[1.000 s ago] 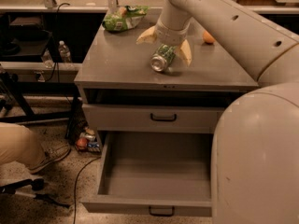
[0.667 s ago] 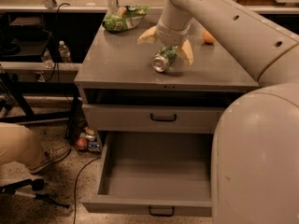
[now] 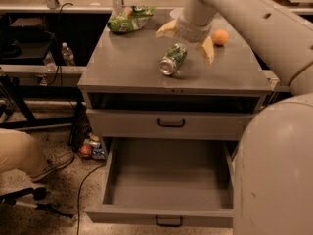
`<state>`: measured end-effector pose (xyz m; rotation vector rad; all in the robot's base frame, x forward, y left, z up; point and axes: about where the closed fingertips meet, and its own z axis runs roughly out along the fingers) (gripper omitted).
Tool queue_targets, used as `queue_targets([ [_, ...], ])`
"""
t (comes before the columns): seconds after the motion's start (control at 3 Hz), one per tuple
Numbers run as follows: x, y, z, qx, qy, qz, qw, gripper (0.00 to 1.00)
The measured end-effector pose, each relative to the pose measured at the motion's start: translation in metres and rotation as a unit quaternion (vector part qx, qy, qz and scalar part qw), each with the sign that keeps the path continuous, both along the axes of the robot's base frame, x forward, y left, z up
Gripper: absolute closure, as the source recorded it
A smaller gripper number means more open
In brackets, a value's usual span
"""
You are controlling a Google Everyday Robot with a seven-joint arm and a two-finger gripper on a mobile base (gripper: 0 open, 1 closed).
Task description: Pick green can from middle drawer and place on counter
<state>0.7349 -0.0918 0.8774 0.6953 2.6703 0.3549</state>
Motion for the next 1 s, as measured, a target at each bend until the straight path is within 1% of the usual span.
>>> queue_targets([
  [0.33,0.001,-0.034,0.014,0.015,-0.019,-0.034,0.9991,0.00],
  [0.67,0.001,-0.072,0.023,0.035,-0.034,-0.073,0.9962,0.00],
  [1.0,0.001,-0.117,0.020,0.051,-0.033,-0.119,0.9910,0.00],
])
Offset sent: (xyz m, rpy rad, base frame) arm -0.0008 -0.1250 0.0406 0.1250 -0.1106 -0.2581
